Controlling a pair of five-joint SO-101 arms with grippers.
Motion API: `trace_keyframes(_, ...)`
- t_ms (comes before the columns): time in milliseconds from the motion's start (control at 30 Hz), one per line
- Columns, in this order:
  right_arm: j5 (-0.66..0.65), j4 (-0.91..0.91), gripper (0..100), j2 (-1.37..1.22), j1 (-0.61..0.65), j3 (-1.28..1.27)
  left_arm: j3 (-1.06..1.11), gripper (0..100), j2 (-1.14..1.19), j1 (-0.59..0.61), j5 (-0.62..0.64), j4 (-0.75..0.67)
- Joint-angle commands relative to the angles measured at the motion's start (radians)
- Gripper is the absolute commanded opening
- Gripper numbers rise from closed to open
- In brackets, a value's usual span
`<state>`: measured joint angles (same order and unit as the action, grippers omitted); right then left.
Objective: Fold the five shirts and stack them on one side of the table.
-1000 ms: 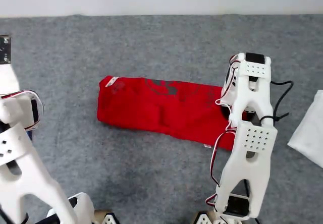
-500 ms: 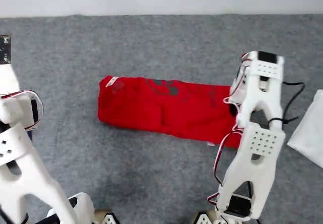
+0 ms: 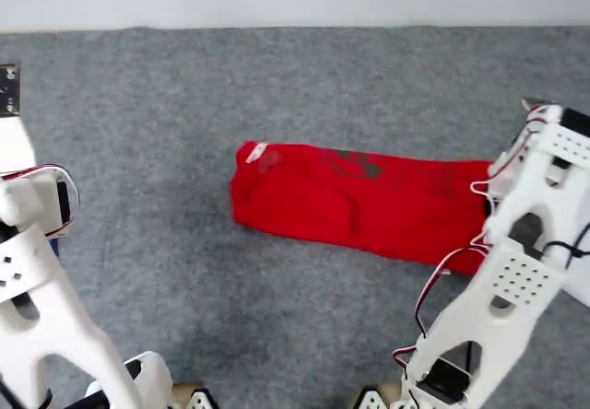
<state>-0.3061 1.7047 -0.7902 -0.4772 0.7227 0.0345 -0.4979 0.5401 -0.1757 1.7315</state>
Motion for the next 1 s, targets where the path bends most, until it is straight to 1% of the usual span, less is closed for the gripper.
trace_keyframes(0,-0.074,0.041,0.9,0.09,-0.016,0.015,-0.002,1,-0.021,0.008,0.006,0.021)
trace_keyframes(67,-0.101,0.09,0.9,0.09,0.025,0.035,-0.002,1,-0.021,0.008,0.008,0.021)
trace_keyframes(200,-0.11,0.091,0.9,0.148,0.116,0.034,-0.002,1,-0.021,0.006,0.008,0.021)
trace_keyframes(467,-0.106,0.093,0.9,0.265,0.372,0.034,-0.002,1,-0.021,0.005,0.006,0.021)
trace_keyframes(767,-0.066,0.09,0.9,0.289,0.636,0.034,-0.002,1,-0.028,0.005,0.006,0.021)
trace_keyframes(967,-0.032,0.061,0.9,0.288,0.783,0.034,-0.002,1,-0.028,0.005,0.006,0.021)
